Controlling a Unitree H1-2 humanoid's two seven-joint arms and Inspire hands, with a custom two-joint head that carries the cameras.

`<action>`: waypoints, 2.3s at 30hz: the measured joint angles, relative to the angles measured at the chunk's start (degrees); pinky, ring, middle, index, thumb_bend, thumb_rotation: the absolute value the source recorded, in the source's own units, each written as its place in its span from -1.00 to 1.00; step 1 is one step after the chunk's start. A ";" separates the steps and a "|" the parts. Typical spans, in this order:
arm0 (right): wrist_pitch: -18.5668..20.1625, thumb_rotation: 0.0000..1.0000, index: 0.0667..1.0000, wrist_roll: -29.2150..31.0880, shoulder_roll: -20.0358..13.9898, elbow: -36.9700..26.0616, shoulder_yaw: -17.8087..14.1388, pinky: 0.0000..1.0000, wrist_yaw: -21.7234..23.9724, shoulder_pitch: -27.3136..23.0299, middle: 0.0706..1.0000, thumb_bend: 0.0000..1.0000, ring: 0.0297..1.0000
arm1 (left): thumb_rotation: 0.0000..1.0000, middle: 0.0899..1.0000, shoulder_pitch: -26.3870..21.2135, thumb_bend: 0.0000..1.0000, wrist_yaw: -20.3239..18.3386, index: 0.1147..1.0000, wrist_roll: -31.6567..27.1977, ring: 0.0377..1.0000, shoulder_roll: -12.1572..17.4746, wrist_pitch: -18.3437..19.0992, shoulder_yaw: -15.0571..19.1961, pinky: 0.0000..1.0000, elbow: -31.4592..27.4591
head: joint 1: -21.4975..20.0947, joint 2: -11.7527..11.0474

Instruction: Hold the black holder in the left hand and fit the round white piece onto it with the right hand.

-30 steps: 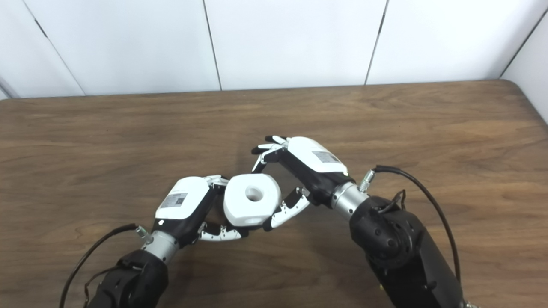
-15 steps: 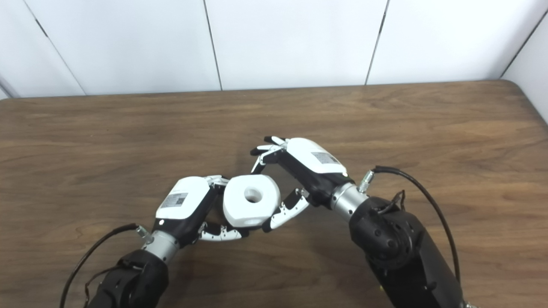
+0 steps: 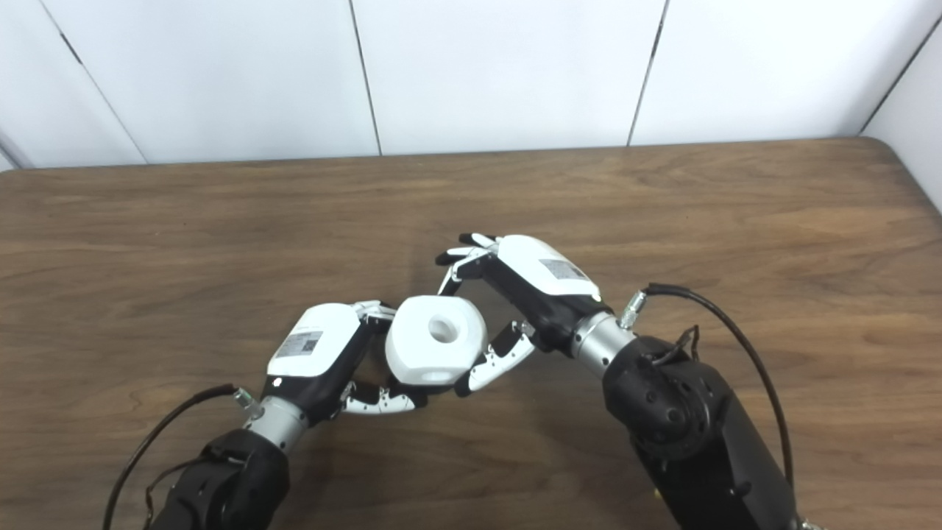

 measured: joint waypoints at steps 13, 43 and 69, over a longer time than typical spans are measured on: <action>0.10 -0.71 -0.10 -0.62 -0.08 0.89 -0.65 1.00 0.14 -0.44 0.71 0.04 0.94 | -0.90 0.50 0.00 0.04 -0.08 -0.16 0.00 0.71 0.04 0.19 0.01 0.66 -0.08 | -0.26 -0.09; 1.36 -0.71 -0.11 0.68 -0.18 -1.53 -2.71 1.00 2.53 -3.30 0.69 0.05 0.94 | -0.90 0.50 -0.20 0.04 -0.12 -0.16 0.04 0.71 -0.15 0.53 -0.36 0.66 -0.06 | 0.70 0.44; 3.54 -0.72 -0.11 1.98 -1.45 -5.03 -7.66 0.95 7.84 -7.17 0.65 0.05 0.89 | -0.90 0.50 -0.29 0.04 -0.52 -0.16 1.42 0.71 -0.78 0.88 -0.82 0.65 -0.29 | 1.14 1.23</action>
